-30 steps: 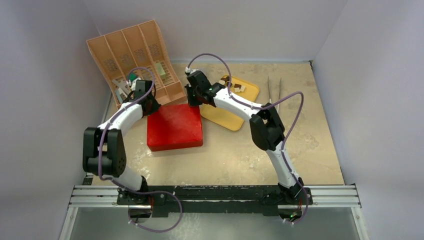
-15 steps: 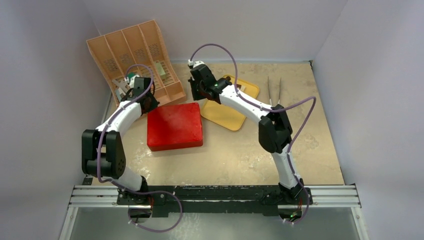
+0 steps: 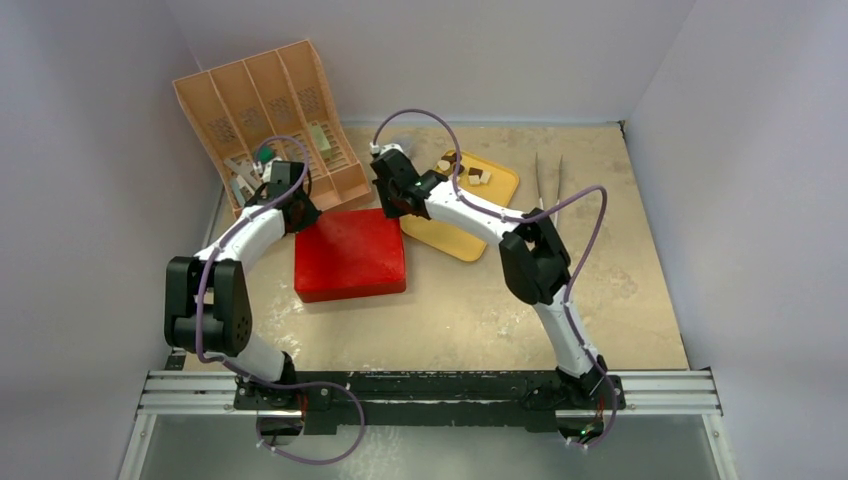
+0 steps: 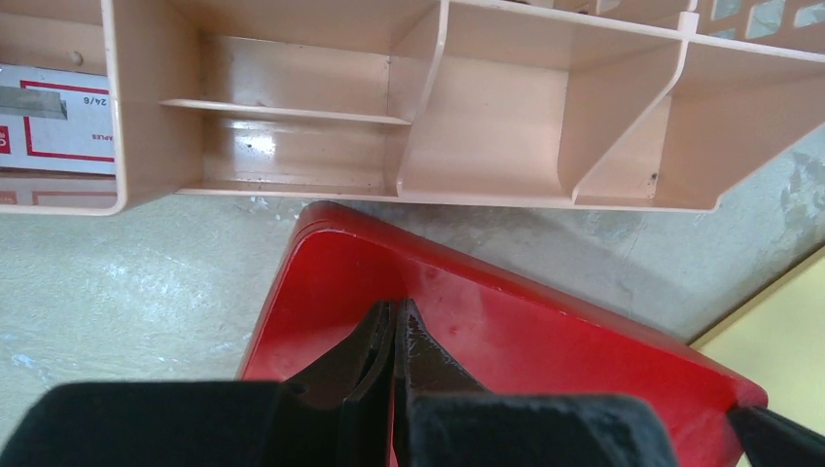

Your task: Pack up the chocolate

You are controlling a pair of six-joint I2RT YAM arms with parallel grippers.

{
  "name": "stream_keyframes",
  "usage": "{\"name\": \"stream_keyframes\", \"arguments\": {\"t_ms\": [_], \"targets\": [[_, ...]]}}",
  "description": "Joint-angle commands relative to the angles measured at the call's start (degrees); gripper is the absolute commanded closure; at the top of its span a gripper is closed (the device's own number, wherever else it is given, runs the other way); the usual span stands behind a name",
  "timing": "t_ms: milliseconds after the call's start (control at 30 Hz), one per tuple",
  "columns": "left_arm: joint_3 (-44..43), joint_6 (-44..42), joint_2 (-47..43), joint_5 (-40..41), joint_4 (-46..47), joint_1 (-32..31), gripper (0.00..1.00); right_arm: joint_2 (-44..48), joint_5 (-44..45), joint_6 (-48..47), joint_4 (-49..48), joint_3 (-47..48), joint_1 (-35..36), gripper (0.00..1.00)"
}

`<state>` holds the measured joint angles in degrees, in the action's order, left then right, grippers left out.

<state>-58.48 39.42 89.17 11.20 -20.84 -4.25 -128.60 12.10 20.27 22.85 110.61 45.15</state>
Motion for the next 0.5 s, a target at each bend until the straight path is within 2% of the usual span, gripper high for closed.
{"name": "stream_keyframes", "arguments": {"t_ms": [0,167,300,467], "targets": [[-1.66,0.49,-0.74,-0.48,0.2,0.3,1.0,2.08,3.43,-1.98,5.72,0.26,0.64,1.0],[-4.63,1.13,-3.44,2.84,-4.09,0.3,1.0,4.34,-0.35,-2.98,4.51,3.61,0.8,1.0],[-5.57,5.11,-7.1,8.62,-9.57,0.29,1.0,8.95,-5.4,-2.02,1.17,-0.39,0.94,1.0],[-2.72,11.24,-11.66,10.62,-13.26,0.3,1.0,13.46,-10.54,0.03,-2.2,-6.52,1.53,1.0]]}}
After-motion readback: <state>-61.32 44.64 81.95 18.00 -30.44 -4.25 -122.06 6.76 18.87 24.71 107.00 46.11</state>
